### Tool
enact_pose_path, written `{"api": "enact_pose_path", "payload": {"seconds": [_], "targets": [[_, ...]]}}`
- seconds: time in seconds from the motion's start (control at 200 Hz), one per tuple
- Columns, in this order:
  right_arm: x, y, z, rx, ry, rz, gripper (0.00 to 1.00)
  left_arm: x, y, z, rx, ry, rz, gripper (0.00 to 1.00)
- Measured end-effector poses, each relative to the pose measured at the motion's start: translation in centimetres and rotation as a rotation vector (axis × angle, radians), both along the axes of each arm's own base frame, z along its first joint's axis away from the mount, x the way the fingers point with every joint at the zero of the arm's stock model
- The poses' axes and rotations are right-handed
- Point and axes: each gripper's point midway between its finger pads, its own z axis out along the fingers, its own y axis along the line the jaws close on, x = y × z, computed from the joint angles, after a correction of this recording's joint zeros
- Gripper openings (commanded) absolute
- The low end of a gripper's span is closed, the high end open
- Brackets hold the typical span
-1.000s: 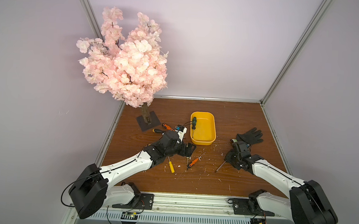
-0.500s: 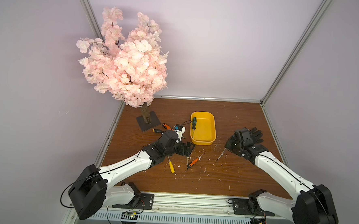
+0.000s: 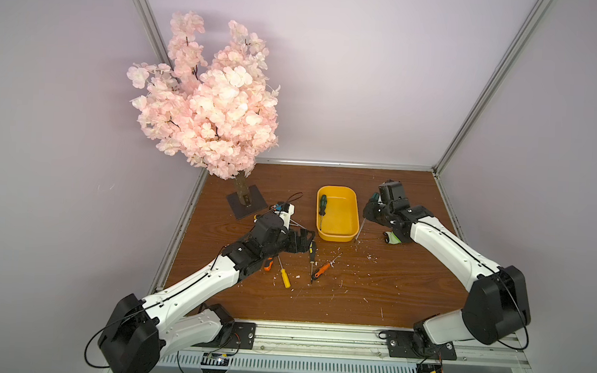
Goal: Put the screwdriver on the desktop into the storage box
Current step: Pick up the screwdriver from the center of the board, then place the screwdriver in the storage box.
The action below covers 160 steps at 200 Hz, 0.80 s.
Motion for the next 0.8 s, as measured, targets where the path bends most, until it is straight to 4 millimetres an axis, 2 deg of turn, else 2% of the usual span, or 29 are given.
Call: {"api": "enact_pose_path", "payload": {"seconds": [0.425,0.656,0.801], "targets": [[5.8,5.6,1.6,-0.058,-0.02,0.156,0.24,-1.0,2.0,-0.8,-0.001,0.035,0.066,0.93],[7.8,8.3,0.7,-0.103,-0.007,0.225,0.24,-1.2,2.5,-1.1,0.0,0.048,0.086,0.93],[8.8,9.7,-0.7,-0.126,0.008,0.255,0.24,-1.1,2.7,-1.3,-0.002,0.058,0.095,0.93]]}}
